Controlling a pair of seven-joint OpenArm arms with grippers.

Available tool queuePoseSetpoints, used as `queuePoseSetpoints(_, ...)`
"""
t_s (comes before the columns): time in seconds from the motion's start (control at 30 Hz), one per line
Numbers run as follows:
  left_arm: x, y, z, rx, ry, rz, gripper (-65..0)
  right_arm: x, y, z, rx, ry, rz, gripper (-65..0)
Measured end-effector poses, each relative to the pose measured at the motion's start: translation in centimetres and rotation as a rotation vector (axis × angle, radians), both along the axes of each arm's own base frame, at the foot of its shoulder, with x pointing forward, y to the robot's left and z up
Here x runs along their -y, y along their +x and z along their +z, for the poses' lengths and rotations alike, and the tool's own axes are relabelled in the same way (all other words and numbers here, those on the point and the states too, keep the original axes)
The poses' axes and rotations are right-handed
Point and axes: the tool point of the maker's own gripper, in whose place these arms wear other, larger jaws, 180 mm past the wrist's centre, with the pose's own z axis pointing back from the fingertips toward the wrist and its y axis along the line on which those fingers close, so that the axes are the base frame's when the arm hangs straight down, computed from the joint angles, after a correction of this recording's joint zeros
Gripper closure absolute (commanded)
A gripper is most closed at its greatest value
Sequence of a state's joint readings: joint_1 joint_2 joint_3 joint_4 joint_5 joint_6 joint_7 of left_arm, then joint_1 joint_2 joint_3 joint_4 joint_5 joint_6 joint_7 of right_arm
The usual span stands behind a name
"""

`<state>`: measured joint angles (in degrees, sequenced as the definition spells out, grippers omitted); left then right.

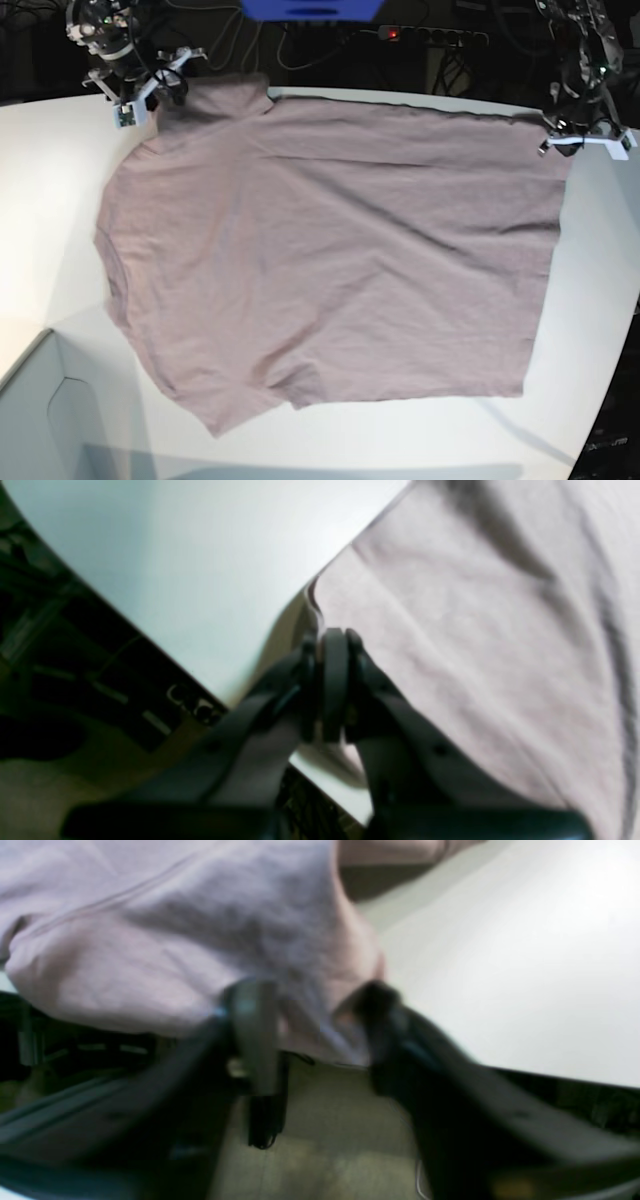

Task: Layout the t-shirt on the table in an organized manner, then fold the t-shirt properly
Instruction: 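Lift the shoulder edge with both grippers and fold it over toward the hem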

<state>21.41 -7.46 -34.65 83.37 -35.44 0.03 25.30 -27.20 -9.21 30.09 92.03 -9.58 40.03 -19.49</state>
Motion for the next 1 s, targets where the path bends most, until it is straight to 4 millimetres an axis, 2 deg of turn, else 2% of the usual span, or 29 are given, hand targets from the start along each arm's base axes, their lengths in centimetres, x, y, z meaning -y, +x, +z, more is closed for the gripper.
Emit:
queuePoseSetpoints(0.1, 0.0, 0.3, 0.4, 0.013, 0.006, -0.004, 0.0, 0.0, 0.1, 0.1, 0.004, -0.002, 0.000, 0.0)
queuePoseSetpoints(0.2, 0.0, -0.1, 0.3, 0.003, 0.007, -0.006, 0.0, 0.3, 0.0, 0.2, 0.003, -0.010, -0.001, 0.0)
queuePoseSetpoints(0.3, 0.1, -0.2, 0.5, 0.003, 0.010, -0.009, 0.0, 0.8, 0.2, 1.9, 0.038, -0.043, 0.007, 0.0)
queuePoseSetpoints(0.53, 0.3, 0.5, 3.1, 0.059, 0.046, -0.040, 0.0, 1.7, -0.3, 5.6, 0.092, -0.126, 0.040, 0.0)
queuePoseSetpoints(0.73, 0.6, 1.1, 5.1, 0.103, 0.075, -0.063, 0.0, 1.9, -1.1, 6.7, 0.093, -0.154, 0.054, 0.0)
queuePoseSetpoints(0.87, 0.7, 1.4, 5.7, 0.116, 0.080, -0.067, 0.0, 1.9, -0.2, 7.1, 0.118, -0.158, 0.054, 0.0)
queuePoseSetpoints(1.0, 0.7, 1.7, 6.1, 0.128, 0.085, -0.071, 0.0, 1.9, 2.2, 7.9, 0.174, -0.161, 0.049, 0.0)
